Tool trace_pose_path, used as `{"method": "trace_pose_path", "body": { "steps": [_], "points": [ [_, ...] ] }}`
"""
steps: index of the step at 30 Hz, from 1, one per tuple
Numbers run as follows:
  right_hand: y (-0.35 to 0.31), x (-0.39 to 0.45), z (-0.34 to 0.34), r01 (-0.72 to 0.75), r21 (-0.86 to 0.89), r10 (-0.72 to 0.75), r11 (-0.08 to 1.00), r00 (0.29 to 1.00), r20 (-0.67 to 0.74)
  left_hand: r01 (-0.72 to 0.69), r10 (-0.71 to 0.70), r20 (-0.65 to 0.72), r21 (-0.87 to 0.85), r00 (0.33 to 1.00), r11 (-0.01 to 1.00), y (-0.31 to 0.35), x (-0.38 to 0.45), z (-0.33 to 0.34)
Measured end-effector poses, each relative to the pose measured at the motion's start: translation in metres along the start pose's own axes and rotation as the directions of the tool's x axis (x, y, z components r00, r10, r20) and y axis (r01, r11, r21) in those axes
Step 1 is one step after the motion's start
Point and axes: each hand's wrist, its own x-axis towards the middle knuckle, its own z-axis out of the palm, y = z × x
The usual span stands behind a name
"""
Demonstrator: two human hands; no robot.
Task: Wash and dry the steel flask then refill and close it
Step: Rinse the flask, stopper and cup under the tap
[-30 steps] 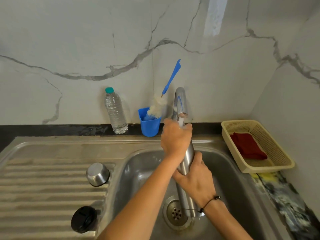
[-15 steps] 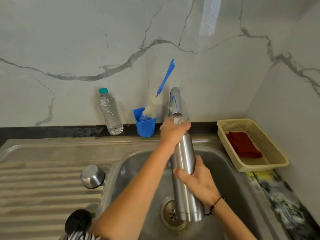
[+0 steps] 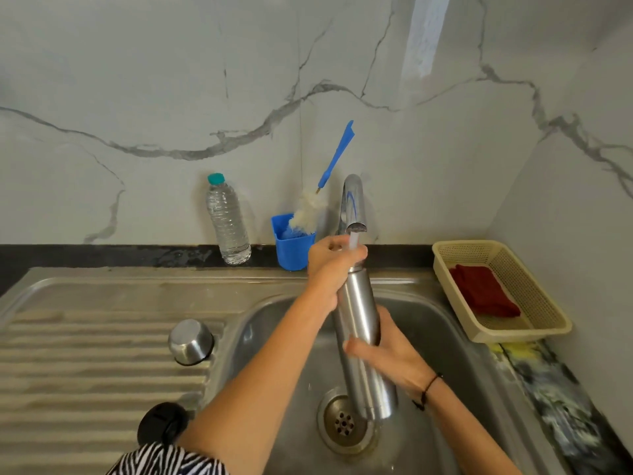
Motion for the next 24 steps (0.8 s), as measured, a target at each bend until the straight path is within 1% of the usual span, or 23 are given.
{"method": "trace_pose_path", "body": {
  "steps": [2, 3, 4, 5, 6, 7, 8, 9, 10, 11, 12, 13, 14, 15, 16, 17, 18, 19, 20, 21, 22, 23, 24],
  "points": [
    [0.003, 0.002, 0.011, 0.054, -0.196, -0.077, 0.979, 0.991, -0.109, -0.045, 0.038, -0.236, -0.024, 0.971, 0.999, -0.007, -0.004, 0.005],
    [0.001, 0.002, 0.014, 0.068, -0.261, -0.109, 0.963, 0.983, -0.149, -0.061, 0.049, -0.287, -0.032, 0.957, 0.998, -0.01, -0.007, 0.004],
    [0.001, 0.001, 0.015, 0.076, -0.28, -0.127, 0.957, 0.978, -0.168, -0.054, 0.039, -0.272, -0.047, 0.962, 0.997, -0.012, -0.008, 0.002],
    [0.0, 0.002, 0.013, 0.079, -0.262, -0.123, 0.962, 0.98, -0.156, -0.026, 0.011, -0.207, -0.07, 0.978, 0.997, -0.013, -0.008, -0.002],
    [-0.003, 0.002, 0.008, 0.087, -0.199, -0.111, 0.976, 0.987, -0.113, 0.014, -0.022, -0.106, -0.076, 0.994, 0.997, -0.009, -0.008, -0.007],
    [-0.003, 0.002, 0.003, 0.088, -0.097, -0.092, 0.991, 0.995, -0.042, 0.043, -0.043, 0.012, -0.067, 0.999, 0.997, -0.004, -0.008, -0.014],
    [-0.003, 0.001, -0.002, 0.086, 0.042, -0.088, 0.995, 0.995, 0.052, 0.047, -0.036, 0.137, -0.072, 0.99, 0.996, 0.002, -0.008, -0.02],
    [-0.002, 0.0, -0.005, 0.077, 0.204, -0.11, 0.976, 0.982, 0.154, 0.025, 0.004, 0.275, -0.103, 0.961, 0.994, 0.007, -0.006, -0.026],
    [0.0, -0.001, -0.005, 0.047, 0.343, -0.138, 0.938, 0.959, 0.248, -0.002, 0.067, 0.417, -0.153, 0.907, 0.988, 0.01, -0.005, -0.03],
    [0.003, -0.001, -0.004, 0.006, 0.438, -0.165, 0.899, 0.931, 0.327, -0.022, 0.136, 0.542, -0.211, 0.83, 0.977, 0.011, -0.003, -0.032],
    [0.005, 0.001, -0.002, -0.03, 0.485, -0.181, 0.874, 0.906, 0.383, -0.03, 0.192, 0.628, -0.259, 0.754, 0.965, 0.011, -0.001, -0.033],
    [0.005, 0.002, 0.0, -0.057, 0.507, -0.184, 0.86, 0.892, 0.413, -0.028, 0.217, 0.665, -0.282, 0.714, 0.959, 0.01, 0.0, -0.032],
    [0.006, 0.004, 0.0, -0.087, 0.511, -0.161, 0.855, 0.892, 0.422, -0.012, 0.197, 0.655, -0.275, 0.729, 0.961, 0.009, 0.002, -0.031],
    [0.005, 0.004, -0.001, -0.12, 0.503, -0.118, 0.856, 0.902, 0.415, 0.015, 0.15, 0.602, -0.261, 0.784, 0.965, 0.008, 0.004, -0.031],
    [0.003, 0.005, -0.002, -0.147, 0.478, -0.056, 0.866, 0.921, 0.385, 0.038, 0.093, 0.51, -0.241, 0.855, 0.97, 0.008, 0.005, -0.031],
    [0.0, 0.005, -0.001, -0.157, 0.423, 0.007, 0.893, 0.942, 0.335, 0.054, 0.035, 0.389, -0.215, 0.92, 0.975, 0.005, 0.007, -0.03],
    [-0.005, 0.006, 0.0, -0.137, 0.317, 0.055, 0.938, 0.965, 0.256, 0.051, -0.006, 0.248, -0.176, 0.969, 0.983, 0.002, 0.008, -0.028],
    [-0.008, 0.006, 0.003, -0.095, 0.167, 0.07, 0.981, 0.986, 0.15, 0.028, -0.015, 0.104, -0.126, 0.994, 0.992, -0.002, 0.008, -0.023],
    [-0.01, 0.007, 0.007, -0.053, 0.033, 0.052, 0.998, 0.998, 0.037, -0.019, 0.017, -0.026, -0.076, 1.0, 0.997, -0.006, 0.007, -0.017],
    [-0.011, 0.008, 0.012, -0.022, -0.053, 0.019, 0.998, 0.998, -0.067, -0.075, 0.071, -0.118, -0.036, 0.991, 0.997, -0.01, 0.006, -0.01],
    [-0.01, 0.01, 0.015, -0.008, -0.075, -0.003, 0.997, 0.99, -0.142, -0.115, 0.114, -0.155, 0.0, 0.981, 0.993, -0.013, 0.003, -0.003],
    [-0.011, 0.009, 0.015, 0.009, -0.066, -0.021, 0.998, 0.982, -0.186, -0.131, 0.134, -0.15, 0.031, 0.98, 0.991, -0.012, 0.0, 0.002],
    [-0.009, 0.011, 0.013, 0.023, -0.057, -0.033, 0.998, 0.98, -0.195, -0.132, 0.138, -0.117, 0.059, 0.984, 0.99, -0.009, -0.001, 0.004]
  ]
}}
